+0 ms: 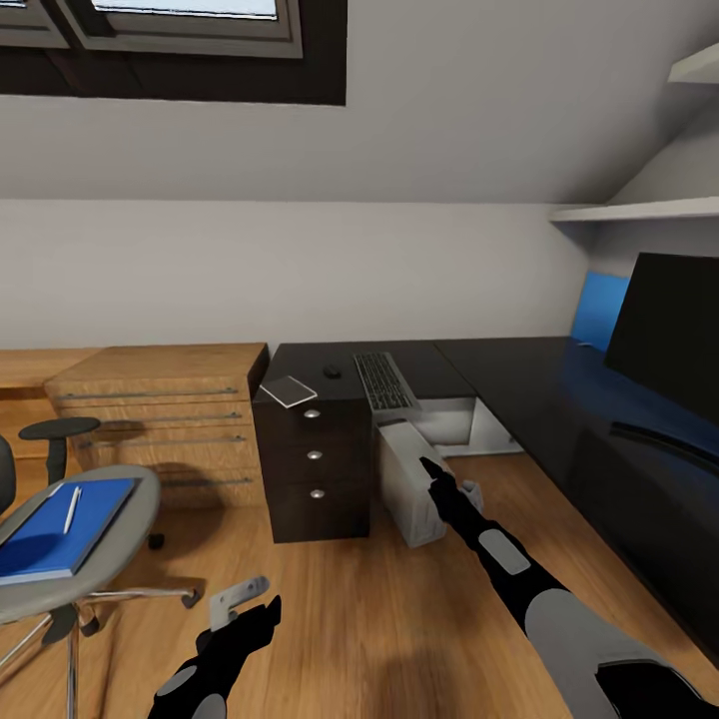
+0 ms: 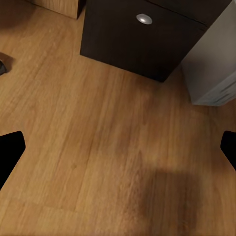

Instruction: In the bedroom, organize the workspace by keeping the computer under the desk, ensuring the monitor is on the desk, placing the keyboard on the desk next to the monitor, placing the mouse on the desk next to the keyboard, moving the folder from the swivel chair onto the desk next to the mouse, stacking the notebook on top of the folder with the pen on top of the notebook, and positioning the swivel chair next to the desk.

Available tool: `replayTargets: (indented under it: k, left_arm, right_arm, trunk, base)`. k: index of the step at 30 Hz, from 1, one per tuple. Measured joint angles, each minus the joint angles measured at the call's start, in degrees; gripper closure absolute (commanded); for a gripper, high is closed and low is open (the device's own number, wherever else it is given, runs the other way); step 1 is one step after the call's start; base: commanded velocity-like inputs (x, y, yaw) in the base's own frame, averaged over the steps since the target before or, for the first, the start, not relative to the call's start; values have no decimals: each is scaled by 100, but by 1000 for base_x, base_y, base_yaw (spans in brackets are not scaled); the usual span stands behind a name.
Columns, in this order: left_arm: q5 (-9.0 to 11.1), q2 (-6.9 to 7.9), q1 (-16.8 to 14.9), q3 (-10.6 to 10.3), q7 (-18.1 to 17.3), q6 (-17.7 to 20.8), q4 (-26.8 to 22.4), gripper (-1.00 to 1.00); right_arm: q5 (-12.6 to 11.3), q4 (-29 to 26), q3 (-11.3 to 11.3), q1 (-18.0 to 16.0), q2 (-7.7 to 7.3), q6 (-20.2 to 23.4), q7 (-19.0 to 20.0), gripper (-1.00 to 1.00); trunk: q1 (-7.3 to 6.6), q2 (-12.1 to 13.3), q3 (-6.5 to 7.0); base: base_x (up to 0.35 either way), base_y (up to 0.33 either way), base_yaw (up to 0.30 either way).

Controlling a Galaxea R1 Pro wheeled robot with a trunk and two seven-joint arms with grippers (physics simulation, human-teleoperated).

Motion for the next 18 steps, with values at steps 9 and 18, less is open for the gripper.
replayTargets:
  k: [9,18]
  left_arm:
    - [13,0,0,-1,0,12,0,-100]
    - [8,0,0,-2,0,17,0,-100]
  right_arm:
    - [158,20,16,7,-3,-86,44,-100]
    - [122,-71,7,0,6,-245,-159,-100]
  trunk:
    - [198,-361,-162]
    - [286,-523,-234]
  base:
    - [0,0,0]
    - [0,0,0]
